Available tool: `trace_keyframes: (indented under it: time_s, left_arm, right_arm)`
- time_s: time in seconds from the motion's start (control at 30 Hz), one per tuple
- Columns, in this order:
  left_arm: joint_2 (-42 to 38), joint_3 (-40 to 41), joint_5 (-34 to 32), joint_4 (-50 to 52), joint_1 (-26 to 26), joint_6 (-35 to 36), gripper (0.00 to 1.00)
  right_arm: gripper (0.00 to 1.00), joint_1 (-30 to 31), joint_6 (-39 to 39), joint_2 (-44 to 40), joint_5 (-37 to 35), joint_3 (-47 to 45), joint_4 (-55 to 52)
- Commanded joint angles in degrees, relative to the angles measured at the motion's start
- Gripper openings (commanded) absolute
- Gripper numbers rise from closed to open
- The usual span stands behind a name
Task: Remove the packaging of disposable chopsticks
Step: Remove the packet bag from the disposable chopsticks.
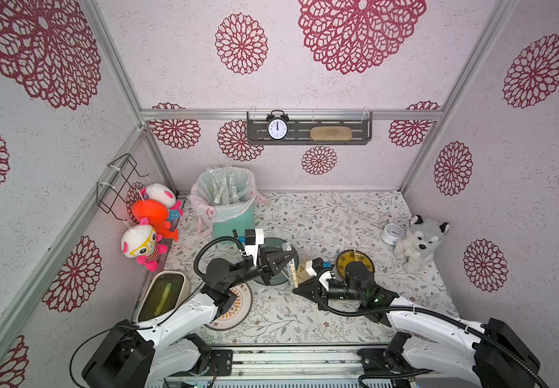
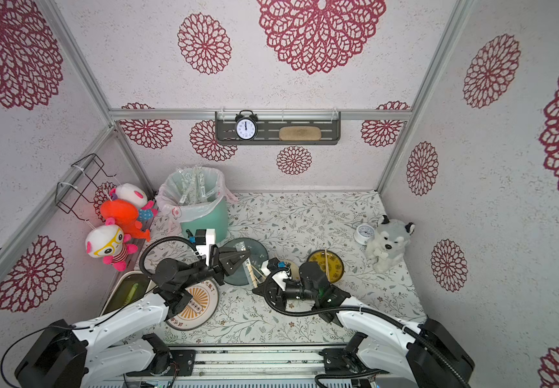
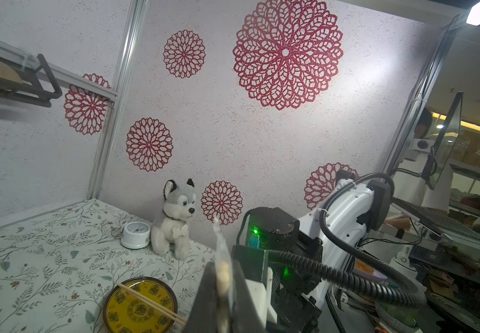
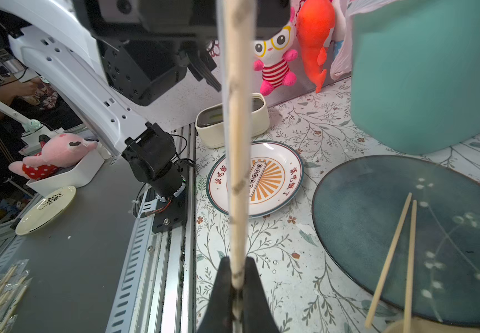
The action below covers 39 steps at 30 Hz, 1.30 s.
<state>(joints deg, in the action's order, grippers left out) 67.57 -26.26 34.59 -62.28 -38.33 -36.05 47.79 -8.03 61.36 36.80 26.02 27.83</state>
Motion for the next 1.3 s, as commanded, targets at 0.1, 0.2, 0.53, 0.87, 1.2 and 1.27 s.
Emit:
trace_keyframes:
  time_s: [0.1,0.2,0.53,0.87,1.2,1.27]
  left_arm:
    - [6.24,6.37,2.14,0.98,-3.69,0.49,0.0]
    - [5.29,9.16,2.3,0.51,-3.69,0.81,0.02]
    - [5.63,6.62,2.49,16.36,-4.48,6.75,0.09]
    - [6.51,5.78,5.93,16.13,-5.18,6.82,0.0]
    - [11.99,3.57,4.21,22.39,-9.95,8.94,0.0]
    - [9.8,3.1,3.64,24.89,-9.2,10.37,0.0]
  right_arm:
    - [0.0,-0.35,0.85,-4.12,1.48,7.35,12.31]
    - [0.0,-0.76,0.9,-4.79,1.97,8.23,11.37]
    - [0.0,-0.86,1.62,-7.21,2.16,9.27,8.17]
    - [0.0,-0.86,4.22,-10.25,1.68,11.25,3.76]
    - [0.0,-5.25,4.78,-10.76,5.92,19.85,0.2]
    - [0.0,-5.25,5.55,-11.35,6.08,21.45,-1.15]
